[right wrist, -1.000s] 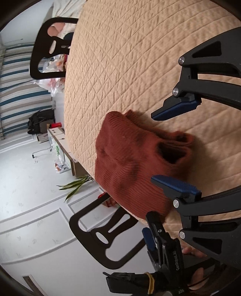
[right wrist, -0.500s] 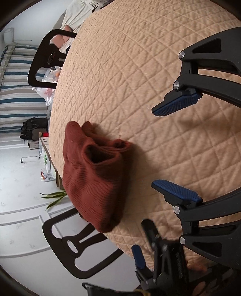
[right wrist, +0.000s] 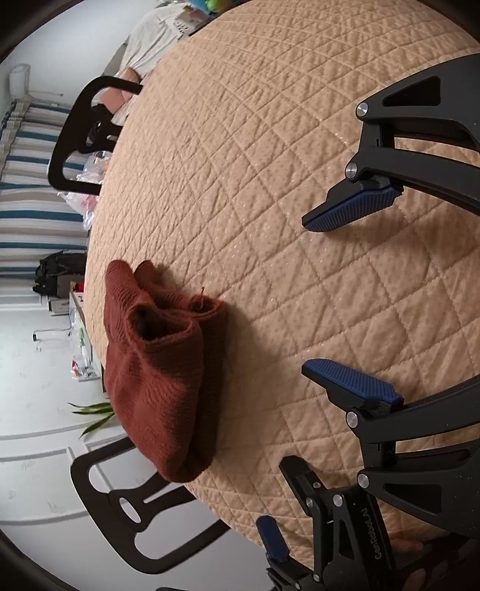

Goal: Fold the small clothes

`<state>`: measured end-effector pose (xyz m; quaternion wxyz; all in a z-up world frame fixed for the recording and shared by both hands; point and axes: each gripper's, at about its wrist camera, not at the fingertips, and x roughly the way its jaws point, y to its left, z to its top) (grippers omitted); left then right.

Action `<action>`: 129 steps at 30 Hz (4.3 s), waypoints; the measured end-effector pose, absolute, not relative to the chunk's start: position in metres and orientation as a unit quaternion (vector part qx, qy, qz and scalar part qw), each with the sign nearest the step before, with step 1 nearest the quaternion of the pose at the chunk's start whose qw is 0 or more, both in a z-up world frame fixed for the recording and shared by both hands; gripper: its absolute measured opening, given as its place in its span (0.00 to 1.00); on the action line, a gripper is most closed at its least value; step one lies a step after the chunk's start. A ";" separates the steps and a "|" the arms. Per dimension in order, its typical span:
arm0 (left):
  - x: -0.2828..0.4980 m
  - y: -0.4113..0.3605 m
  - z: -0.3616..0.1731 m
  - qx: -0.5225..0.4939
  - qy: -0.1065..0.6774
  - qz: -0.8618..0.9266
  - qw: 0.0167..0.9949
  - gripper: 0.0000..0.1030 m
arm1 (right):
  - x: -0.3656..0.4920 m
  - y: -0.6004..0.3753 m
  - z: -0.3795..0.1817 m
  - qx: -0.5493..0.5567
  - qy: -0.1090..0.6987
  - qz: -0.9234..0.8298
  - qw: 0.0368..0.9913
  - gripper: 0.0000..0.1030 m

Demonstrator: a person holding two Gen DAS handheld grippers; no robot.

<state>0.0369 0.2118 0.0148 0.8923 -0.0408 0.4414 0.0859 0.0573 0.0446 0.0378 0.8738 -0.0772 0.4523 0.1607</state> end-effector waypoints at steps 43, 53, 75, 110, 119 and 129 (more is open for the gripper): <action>0.037 0.213 0.013 -0.038 0.442 0.087 0.892 0.99 | 0.057 0.049 0.036 -0.085 0.447 0.156 0.877 0.74; 0.037 0.213 0.013 -0.038 0.442 0.087 0.892 0.99 | 0.057 0.049 0.036 -0.085 0.447 0.157 0.877 0.74; 0.037 0.213 0.012 -0.038 0.442 0.087 0.892 0.99 | 0.057 0.048 0.036 -0.085 0.447 0.157 0.877 0.74; 0.037 0.213 0.012 -0.038 0.442 0.088 0.892 0.99 | 0.057 0.048 0.035 -0.084 0.447 0.157 0.877 0.74; 0.037 0.213 0.012 -0.038 0.442 0.088 0.892 0.99 | 0.057 0.048 0.035 -0.084 0.447 0.157 0.877 0.74; 0.037 0.213 0.012 -0.038 0.442 0.088 0.892 0.99 | 0.057 0.048 0.035 -0.084 0.447 0.157 0.877 0.74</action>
